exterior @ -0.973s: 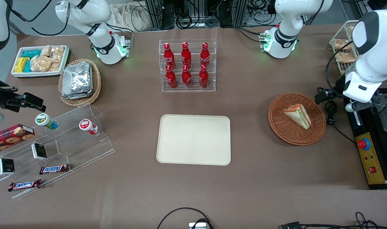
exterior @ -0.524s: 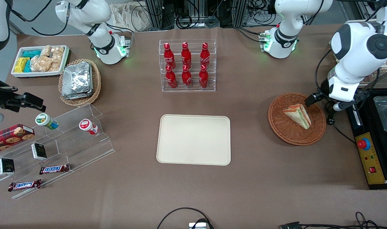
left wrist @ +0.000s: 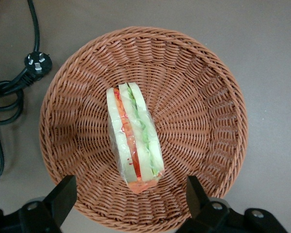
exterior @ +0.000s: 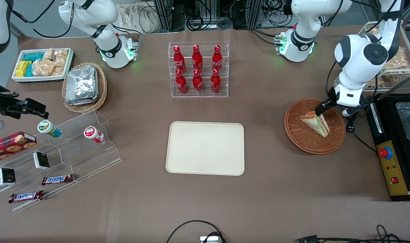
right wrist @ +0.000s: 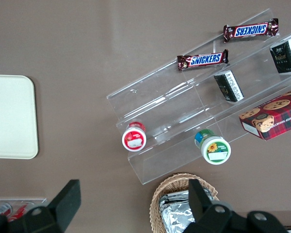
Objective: Place sandwich from basket to tray
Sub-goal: 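Lower the open left gripper around the wrapped sandwich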
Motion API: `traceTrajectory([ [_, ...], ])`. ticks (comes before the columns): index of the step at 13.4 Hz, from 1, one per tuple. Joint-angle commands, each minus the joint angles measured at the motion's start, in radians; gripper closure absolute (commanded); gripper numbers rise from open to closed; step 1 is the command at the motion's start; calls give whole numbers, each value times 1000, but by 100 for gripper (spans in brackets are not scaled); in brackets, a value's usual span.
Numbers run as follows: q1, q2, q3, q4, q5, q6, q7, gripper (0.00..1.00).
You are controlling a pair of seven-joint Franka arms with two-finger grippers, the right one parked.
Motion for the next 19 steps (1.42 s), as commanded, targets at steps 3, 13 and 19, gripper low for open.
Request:
traceTrajectory([
  [3,13,53,-1,-43,24,139,-59,0],
  [13,11,213,-1,-99,22,408,-138,0],
  [19,13,253,0,-115,21,474,-135,13],
])
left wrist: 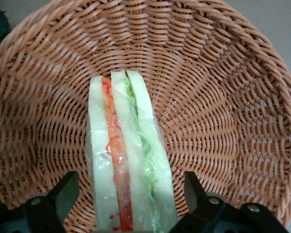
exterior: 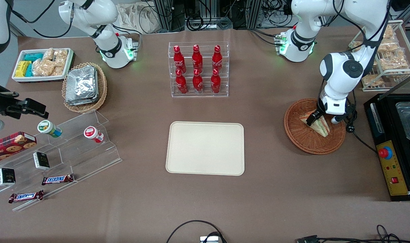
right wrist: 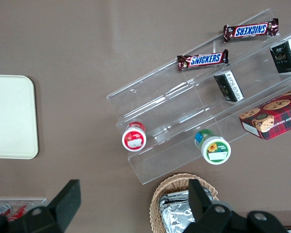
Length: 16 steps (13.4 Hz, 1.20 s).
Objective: Place sandwich from basket to tray
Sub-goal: 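Close the left gripper on the sandwich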
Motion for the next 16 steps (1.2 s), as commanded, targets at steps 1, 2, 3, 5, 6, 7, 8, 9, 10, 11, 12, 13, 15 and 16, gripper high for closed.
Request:
traceTrajectory([
  [1,9,-4,-2,-22,21,53,-28,24],
  [2,9,-4,-1,-20,22,53,-24,38],
  [3,9,-5,-1,-20,22,52,-20,50],
  [5,7,-19,-1,-17,22,43,-14,64],
  [6,6,-33,-1,-14,22,21,-14,64],
  [7,0,-53,-2,-8,24,-20,-11,65],
  [8,-3,-86,-5,1,25,-80,18,66],
  [9,-4,-120,-7,10,25,-145,72,66],
  [10,-4,-148,-7,20,25,-193,118,66],
  [11,-4,-171,-9,23,25,-224,162,66],
  [12,-5,-194,-13,23,25,-241,211,66],
  [13,-7,-214,-33,24,27,-266,256,66],
  [15,-5,-232,-109,52,25,-327,330,66],
  [16,-5,-234,-139,69,25,-347,360,66],
])
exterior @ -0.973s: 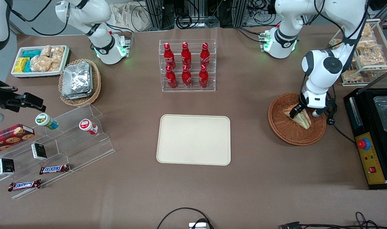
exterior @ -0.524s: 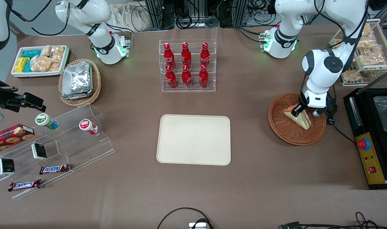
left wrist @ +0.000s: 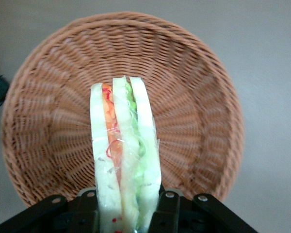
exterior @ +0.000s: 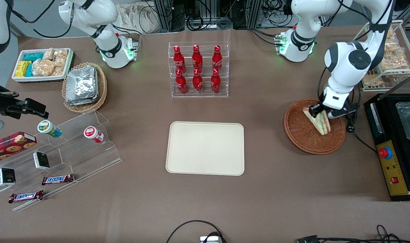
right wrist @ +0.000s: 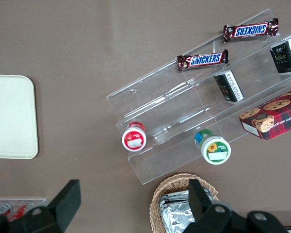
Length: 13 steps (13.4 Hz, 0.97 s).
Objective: Place sandwich from basket to tray
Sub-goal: 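Lift the sandwich and carry it toward the cream tray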
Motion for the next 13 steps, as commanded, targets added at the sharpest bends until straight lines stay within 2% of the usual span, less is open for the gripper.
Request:
traceTrajectory([
  [1,0,-35,-77,36,11,-66,88,66],
  [4,-1,-35,-115,70,8,-72,161,66],
  [8,-41,-17,-160,125,7,-98,166,67],
  [13,-63,75,-243,235,5,-100,152,68],
])
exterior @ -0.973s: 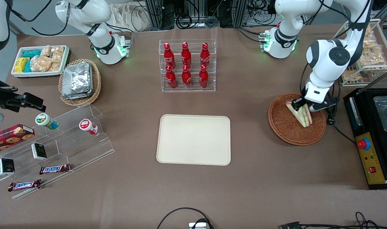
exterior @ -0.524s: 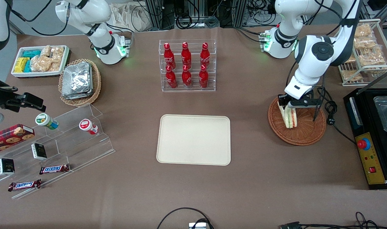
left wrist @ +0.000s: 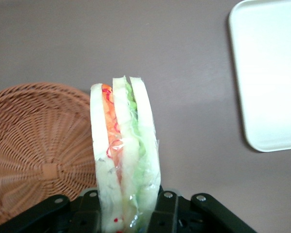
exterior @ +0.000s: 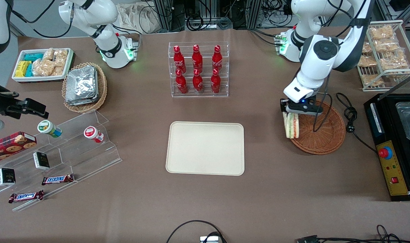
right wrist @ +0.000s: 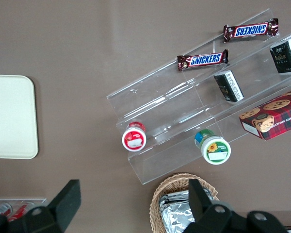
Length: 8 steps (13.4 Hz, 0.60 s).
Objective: Place sandwich from basket to tray
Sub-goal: 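Lift the sandwich and carry it toward the cream tray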
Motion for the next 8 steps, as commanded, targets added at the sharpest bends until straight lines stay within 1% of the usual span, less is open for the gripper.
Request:
traceTrajectory([
  [1,-5,89,-46,99,8,-26,-1,68],
  [3,-5,156,-84,183,10,-41,-4,68],
  [6,-17,273,-138,347,13,-108,-99,68],
  [7,-40,311,-138,383,30,-115,-131,68],
  [8,-47,344,-138,412,63,-115,-171,68],
])
